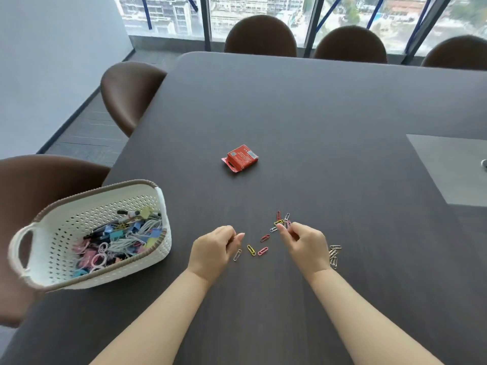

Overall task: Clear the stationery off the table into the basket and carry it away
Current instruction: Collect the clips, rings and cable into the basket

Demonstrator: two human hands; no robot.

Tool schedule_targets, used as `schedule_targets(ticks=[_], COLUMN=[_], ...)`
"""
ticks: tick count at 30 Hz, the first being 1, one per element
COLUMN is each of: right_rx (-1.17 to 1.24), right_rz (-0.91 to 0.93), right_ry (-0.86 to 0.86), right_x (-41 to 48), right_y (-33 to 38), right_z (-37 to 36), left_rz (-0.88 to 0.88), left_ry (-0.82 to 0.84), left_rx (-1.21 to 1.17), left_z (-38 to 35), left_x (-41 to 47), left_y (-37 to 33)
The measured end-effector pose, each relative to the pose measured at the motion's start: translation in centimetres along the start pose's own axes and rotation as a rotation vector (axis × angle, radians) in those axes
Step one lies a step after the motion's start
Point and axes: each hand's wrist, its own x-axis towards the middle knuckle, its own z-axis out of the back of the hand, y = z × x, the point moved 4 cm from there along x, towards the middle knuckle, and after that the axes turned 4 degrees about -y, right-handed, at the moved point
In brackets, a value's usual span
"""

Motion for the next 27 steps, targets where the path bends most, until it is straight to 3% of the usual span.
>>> schedule_targets(ticks=[5, 10, 15, 23, 27], right_rx=[0.324, 0.437, 0.461, 0.410, 0.204], right_rz=[0.089, 0.167, 0.209, 0.245, 0.355], right_ry=[-0.004, 0.018, 0.037, 0.071, 0.059], right_x=[0.2, -0.6, -1.4, -0.8, -0.2], right_y=[11.7, 20.8, 24.9, 26.9, 28.2], right_z=[-1.4, -4.8, -8.2, -12.4, -14.7], left_rz=[-0.016, 0.155, 0.134, -0.014, -0.050], left_ry=[-0.155, -0.025, 0.156, 0.022, -0.046], left_rx=[0.080, 0.112, 0.103, 0.254, 0.279], left_z=[12.0, 18.3, 18.9, 20.8, 21.8], left_x=[0.9, 1.0, 0.4, -0.6, -1.2], left_y=[4.2, 11.4, 15.9, 16.8, 17.8])
